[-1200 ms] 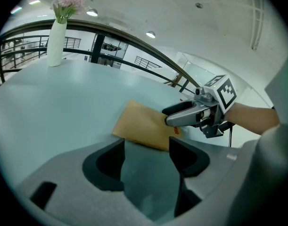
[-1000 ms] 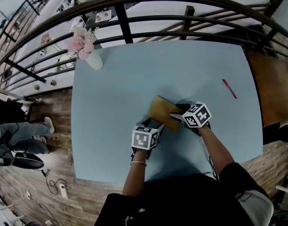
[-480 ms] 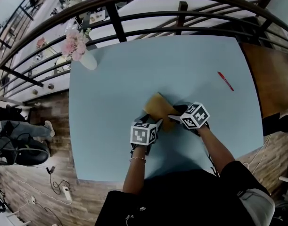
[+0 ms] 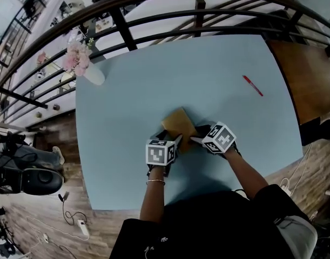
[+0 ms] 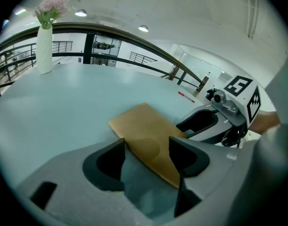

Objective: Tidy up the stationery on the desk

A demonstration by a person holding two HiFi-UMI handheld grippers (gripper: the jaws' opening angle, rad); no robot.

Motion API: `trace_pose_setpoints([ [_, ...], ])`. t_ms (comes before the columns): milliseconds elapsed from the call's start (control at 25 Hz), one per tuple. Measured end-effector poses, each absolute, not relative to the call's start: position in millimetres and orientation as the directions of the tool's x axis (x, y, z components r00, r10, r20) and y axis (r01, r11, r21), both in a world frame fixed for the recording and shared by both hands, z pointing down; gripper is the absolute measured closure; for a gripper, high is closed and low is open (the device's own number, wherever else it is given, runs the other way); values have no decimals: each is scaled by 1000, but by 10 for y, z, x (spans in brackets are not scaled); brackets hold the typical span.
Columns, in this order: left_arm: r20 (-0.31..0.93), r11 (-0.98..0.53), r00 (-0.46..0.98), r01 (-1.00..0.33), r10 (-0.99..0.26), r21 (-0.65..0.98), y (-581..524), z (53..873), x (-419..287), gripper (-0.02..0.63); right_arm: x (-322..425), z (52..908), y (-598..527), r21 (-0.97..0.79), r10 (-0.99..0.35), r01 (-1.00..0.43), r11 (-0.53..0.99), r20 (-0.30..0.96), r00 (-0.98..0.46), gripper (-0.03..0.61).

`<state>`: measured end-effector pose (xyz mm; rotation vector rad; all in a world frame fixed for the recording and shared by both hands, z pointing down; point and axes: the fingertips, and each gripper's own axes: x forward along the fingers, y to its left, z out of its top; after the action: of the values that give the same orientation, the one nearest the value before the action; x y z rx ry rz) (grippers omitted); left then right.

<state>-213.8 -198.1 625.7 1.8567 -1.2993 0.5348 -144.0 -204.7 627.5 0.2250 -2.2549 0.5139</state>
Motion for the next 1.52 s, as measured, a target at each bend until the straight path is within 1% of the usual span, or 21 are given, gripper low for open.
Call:
trace_pose_setpoints([
  [280,726,-181,377,-924,-575,336,-1957,6259,-2099,322,-1389,6279,-1892,-257,-29,-338,905,755,-655,394],
  [480,744,-218,373,-928,-554,303,-1897,6262,-2049,322,-1344,6265,-1759,-268,-34,-350,897,749,-661,402],
  [600,740,-225,368,-930,-563,291,-1877,6276,-2024,322,-1313,6279,-1681,-279,-33,-355,892,745,-667,406],
  [1520,733,-245,399,-917,-551,315,-1435,6275,-1737,322,-1041,6287,-1162,-309,-30,-377,873,739,-674,416],
])
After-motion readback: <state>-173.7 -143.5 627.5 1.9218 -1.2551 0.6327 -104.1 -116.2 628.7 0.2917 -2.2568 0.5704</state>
